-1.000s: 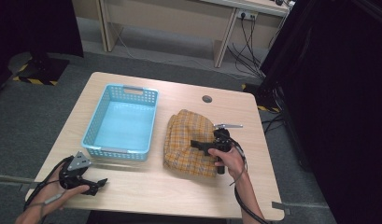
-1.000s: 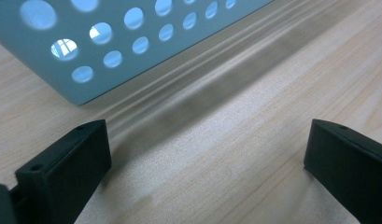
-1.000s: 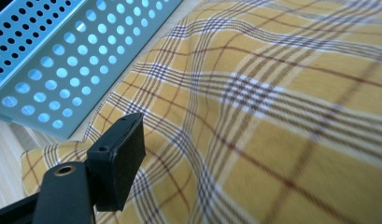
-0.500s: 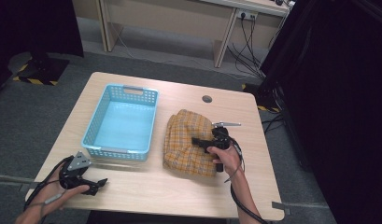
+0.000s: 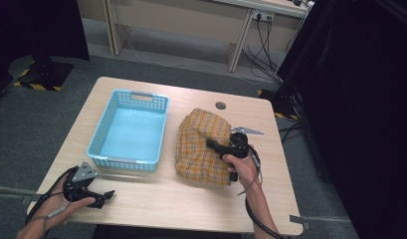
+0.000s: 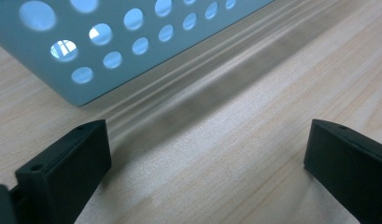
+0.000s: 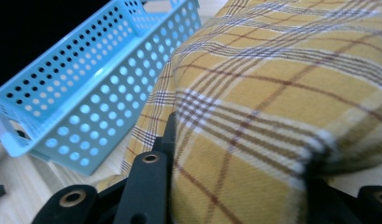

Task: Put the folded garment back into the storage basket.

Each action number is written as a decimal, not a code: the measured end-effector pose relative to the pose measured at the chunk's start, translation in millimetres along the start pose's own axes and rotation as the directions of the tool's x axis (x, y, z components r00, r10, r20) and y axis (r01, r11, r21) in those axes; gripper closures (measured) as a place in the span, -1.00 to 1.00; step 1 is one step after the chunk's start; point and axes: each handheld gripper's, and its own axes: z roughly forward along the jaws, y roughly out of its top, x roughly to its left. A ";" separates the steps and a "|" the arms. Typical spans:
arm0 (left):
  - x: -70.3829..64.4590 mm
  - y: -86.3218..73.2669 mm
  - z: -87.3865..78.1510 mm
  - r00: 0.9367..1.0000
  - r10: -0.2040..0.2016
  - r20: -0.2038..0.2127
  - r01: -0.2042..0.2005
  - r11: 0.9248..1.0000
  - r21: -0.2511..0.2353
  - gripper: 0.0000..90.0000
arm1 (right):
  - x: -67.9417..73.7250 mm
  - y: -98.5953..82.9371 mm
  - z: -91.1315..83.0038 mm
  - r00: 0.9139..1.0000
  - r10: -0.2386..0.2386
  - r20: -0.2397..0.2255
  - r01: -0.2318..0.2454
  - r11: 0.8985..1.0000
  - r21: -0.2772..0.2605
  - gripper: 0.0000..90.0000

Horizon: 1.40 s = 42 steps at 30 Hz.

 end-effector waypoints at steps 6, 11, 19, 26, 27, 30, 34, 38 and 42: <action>-0.1 0.0 0.0 1.000 -0.002 0.000 0.002 1.000 0.000 -1.00 | 6.8 6.6 -10.7 1.000 -0.011 -0.023 0.010 0.999 -0.035 0.53; -0.1 0.0 0.1 1.000 -0.002 0.000 0.002 1.000 0.000 -1.00 | 9.6 13.1 -14.7 0.999 -0.007 -0.033 0.005 0.999 -0.049 0.53; -0.1 0.2 0.3 1.000 -0.004 0.001 0.004 1.000 -0.001 -1.00 | 19.8 32.2 -25.4 0.999 -0.013 -0.050 0.009 0.997 -0.081 0.53; -0.2 0.3 0.5 1.000 -0.005 0.001 0.005 1.000 -0.003 -1.00 | 31.2 48.4 -27.9 0.997 -0.004 -0.078 -0.003 0.996 -0.092 0.53; -0.2 0.3 0.5 1.000 -0.005 0.001 0.005 1.000 -0.003 -1.00 | 33.2 49.9 -27.9 0.997 -0.004 -0.081 -0.004 0.996 -0.092 0.53; -0.2 0.3 0.5 1.000 -0.005 0.001 0.005 1.000 -0.002 -1.00 | 39.6 54.7 -27.6 0.996 -0.012 -0.090 0.003 0.995 -0.095 0.53; -0.1 0.5 0.6 1.000 -0.006 0.002 0.006 1.000 -0.001 -1.00 | 47.5 61.4 -28.3 0.995 -0.022 -0.097 0.013 0.995 -0.094 0.53; 0.0 0.6 0.7 1.000 -0.005 0.001 0.005 1.000 -0.001 -1.00 | 53.7 66.3 -30.7 0.994 -0.032 -0.102 0.022 0.995 -0.098 0.53; 0.0 0.6 0.7 1.000 -0.006 0.001 0.006 1.000 -0.001 -1.00 | 58.0 71.2 -30.7 0.994 -0.037 -0.103 0.027 0.995 -0.099 0.53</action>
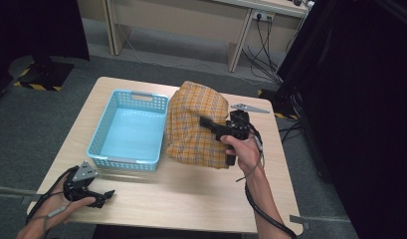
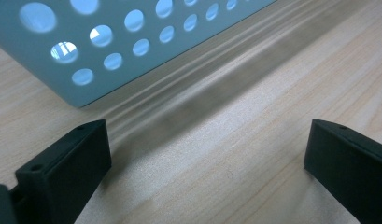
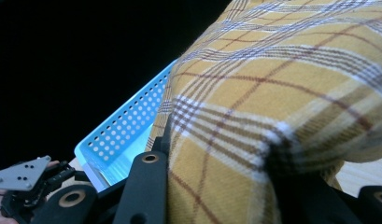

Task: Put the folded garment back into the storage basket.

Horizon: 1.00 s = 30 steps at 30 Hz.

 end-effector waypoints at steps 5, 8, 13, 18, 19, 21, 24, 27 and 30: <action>0.1 0.0 0.0 1.000 0.001 0.000 -0.001 1.000 0.001 -1.00 | 5.5 7.8 3.9 1.000 0.001 -0.005 -0.001 1.000 0.000 0.53; 0.1 0.0 -0.1 1.000 0.001 0.000 -0.001 1.000 0.001 -1.00 | 9.7 12.8 6.8 1.000 -0.003 -0.008 0.003 1.000 0.002 0.53; 0.1 0.0 -0.1 1.000 0.001 0.000 -0.001 1.000 0.001 -1.00 | 16.4 20.0 13.3 1.000 0.006 -0.023 -0.006 1.000 0.002 0.53; 0.1 0.0 -0.1 1.000 0.001 0.000 -0.001 1.000 0.001 -1.00 | 25.4 26.1 23.4 1.000 -0.002 -0.031 0.002 1.000 0.011 0.52; 0.1 0.0 -0.1 1.000 0.001 0.000 -0.001 1.000 0.001 -1.00 | 27.2 27.1 26.3 0.999 -0.003 -0.034 0.004 1.000 0.015 0.52; 0.1 0.0 -0.1 1.000 0.001 0.000 -0.001 1.000 0.001 -1.00 | 30.4 29.0 32.5 0.999 -0.003 -0.040 0.004 1.000 0.022 0.52; 0.1 0.0 -0.1 1.000 0.003 0.001 -0.003 1.000 0.002 -1.00 | 35.5 31.0 41.0 0.999 -0.001 -0.049 0.002 1.000 0.028 0.52; 0.0 0.0 -0.1 1.000 0.003 0.002 -0.003 1.000 0.002 -1.00 | 39.9 33.7 48.2 0.998 0.000 -0.058 0.002 0.999 0.037 0.52; 0.0 0.0 -0.1 1.000 0.003 0.002 -0.003 1.000 0.002 -1.00 | 44.9 36.1 55.0 0.998 0.000 -0.062 0.002 0.999 0.038 0.51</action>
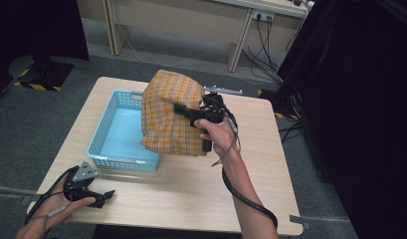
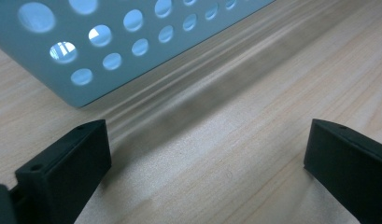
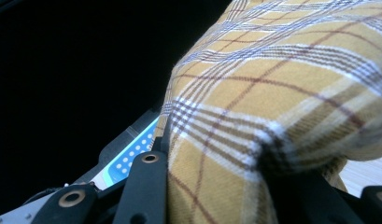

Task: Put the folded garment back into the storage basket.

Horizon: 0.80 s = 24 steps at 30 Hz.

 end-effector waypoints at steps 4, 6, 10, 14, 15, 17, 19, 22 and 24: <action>0.0 0.0 0.0 1.000 0.000 0.000 0.000 1.000 0.000 -1.00 | 6.0 3.1 10.8 1.000 0.003 -0.004 -0.003 1.000 0.012 0.51; 0.0 0.0 0.0 1.000 0.000 0.000 0.000 1.000 0.000 -1.00 | 8.4 3.8 17.1 1.000 0.003 -0.010 -0.003 1.000 0.017 0.51; 0.0 0.0 0.0 1.000 0.000 0.000 0.000 1.000 0.000 -1.00 | 11.3 4.5 28.6 1.000 0.002 -0.011 -0.001 0.999 0.033 0.51; 0.1 0.0 0.0 1.000 0.000 0.000 0.000 1.000 0.000 -1.00 | 13.4 4.4 37.1 1.000 0.001 -0.009 -0.001 0.999 0.049 0.51; 0.0 0.0 0.0 1.000 0.001 0.001 -0.001 1.000 0.000 -1.00 | 13.8 4.7 38.8 1.000 0.001 -0.008 0.000 0.999 0.050 0.51; -0.1 0.0 -0.1 1.000 0.003 0.002 -0.003 1.000 0.001 -1.00 | 15.3 5.8 42.0 1.000 0.006 -0.011 -0.006 0.999 0.051 0.51; -0.1 0.0 0.0 1.000 0.002 0.002 -0.002 1.000 0.001 -1.00 | 17.7 7.7 45.5 1.000 0.004 -0.012 -0.003 0.998 0.056 0.50; 0.0 0.0 -0.1 1.000 0.003 0.002 -0.003 1.000 0.001 -1.00 | 22.4 10.6 51.2 1.000 0.002 -0.013 -0.001 0.998 0.057 0.50; 0.1 0.0 -0.2 1.000 0.005 0.002 -0.005 1.000 0.003 -1.00 | 26.2 11.8 55.8 1.000 0.002 -0.016 -0.001 0.998 0.063 0.50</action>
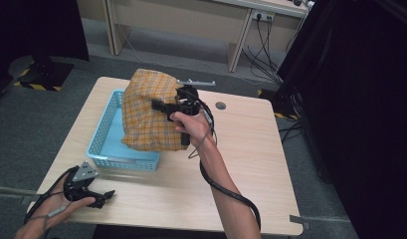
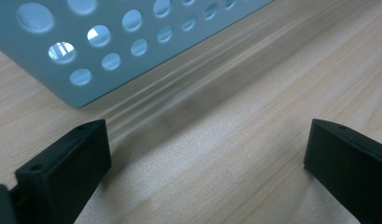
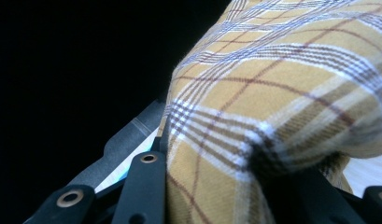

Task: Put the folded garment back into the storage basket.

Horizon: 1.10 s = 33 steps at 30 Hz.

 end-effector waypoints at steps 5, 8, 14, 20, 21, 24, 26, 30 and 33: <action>-0.2 -0.1 -0.1 1.000 0.000 0.001 0.000 1.000 0.001 -1.00 | 6.9 0.7 15.3 1.000 0.001 -0.008 -0.001 1.000 0.018 0.49; -0.1 -0.1 -0.1 1.000 0.001 0.002 -0.001 1.000 0.001 -1.00 | 7.8 -0.1 26.9 1.000 0.013 -0.008 -0.012 0.999 0.035 0.49; -0.3 -0.1 -0.2 1.000 0.003 0.006 -0.003 1.000 0.000 -1.00 | 10.6 0.6 44.3 1.000 0.027 0.000 -0.027 0.998 0.055 0.49; -0.4 -0.2 -0.3 1.000 0.004 0.007 -0.004 1.000 0.001 -1.00 | 15.8 0.6 59.3 0.999 0.033 0.008 -0.033 0.997 0.072 0.49; -0.5 -0.3 -0.3 1.000 0.005 0.007 -0.005 1.000 0.001 -1.00 | 16.3 0.3 61.3 0.999 0.035 0.009 -0.036 0.997 0.074 0.49; -0.5 -0.3 -0.4 1.000 0.005 0.008 -0.005 1.000 0.001 -1.00 | 16.7 -1.5 69.7 0.999 0.044 0.013 -0.045 0.995 0.086 0.48; -0.4 -0.3 -0.5 1.000 0.007 0.008 -0.007 1.000 0.003 -1.00 | 16.7 -2.9 74.0 0.999 0.049 0.018 -0.050 0.995 0.089 0.48; -0.4 -0.3 -0.6 1.000 0.008 0.008 -0.008 1.000 0.002 -1.00 | 16.3 -7.0 81.4 0.998 0.055 0.024 -0.057 0.993 0.104 0.47; -0.5 -0.4 -0.5 1.000 0.007 0.009 -0.007 1.000 0.001 -1.00 | 14.5 -11.0 87.7 0.998 0.062 0.033 -0.066 0.991 0.114 0.47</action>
